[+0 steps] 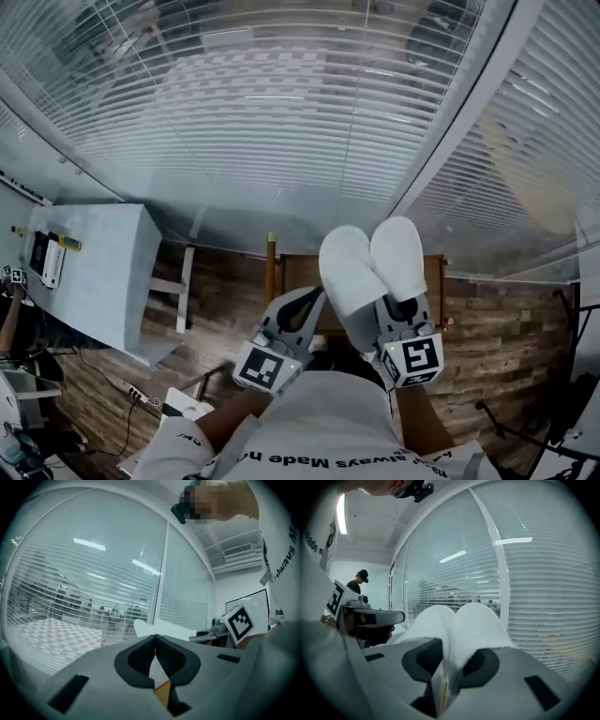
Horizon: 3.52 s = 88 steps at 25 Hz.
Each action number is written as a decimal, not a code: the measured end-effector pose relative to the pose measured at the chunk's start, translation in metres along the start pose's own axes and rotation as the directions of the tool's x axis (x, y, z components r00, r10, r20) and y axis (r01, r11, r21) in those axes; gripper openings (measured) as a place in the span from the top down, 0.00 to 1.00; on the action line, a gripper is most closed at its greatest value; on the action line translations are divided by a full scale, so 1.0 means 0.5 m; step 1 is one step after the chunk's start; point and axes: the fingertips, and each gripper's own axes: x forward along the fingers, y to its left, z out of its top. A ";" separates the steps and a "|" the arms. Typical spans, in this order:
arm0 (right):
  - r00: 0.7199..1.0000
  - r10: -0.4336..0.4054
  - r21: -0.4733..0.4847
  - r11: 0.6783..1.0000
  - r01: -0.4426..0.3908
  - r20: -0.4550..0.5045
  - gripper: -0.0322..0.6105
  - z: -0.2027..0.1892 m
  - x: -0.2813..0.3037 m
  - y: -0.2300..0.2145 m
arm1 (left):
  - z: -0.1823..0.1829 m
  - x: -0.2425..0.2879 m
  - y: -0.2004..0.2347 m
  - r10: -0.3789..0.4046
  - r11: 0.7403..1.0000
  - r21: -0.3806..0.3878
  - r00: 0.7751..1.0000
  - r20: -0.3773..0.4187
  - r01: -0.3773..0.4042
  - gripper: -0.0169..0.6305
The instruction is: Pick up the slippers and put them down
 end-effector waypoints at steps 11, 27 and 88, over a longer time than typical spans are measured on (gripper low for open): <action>0.998 0.057 0.006 0.998 -0.057 0.035 0.81 0.103 -0.075 0.040 | 0.074 -0.059 -0.044 -0.031 0.999 0.024 0.999 0.035 0.030 0.95; 0.996 0.057 -0.013 0.998 -0.056 0.068 0.82 0.154 -0.110 0.094 | 0.120 -0.117 -0.042 -0.053 0.998 0.040 0.992 0.110 0.049 0.95; 0.537 -0.843 0.284 0.507 0.814 -0.035 0.83 -0.255 -1.590 -0.067 | -0.101 -0.262 -1.422 -0.893 0.442 0.017 0.441 -0.093 0.897 0.95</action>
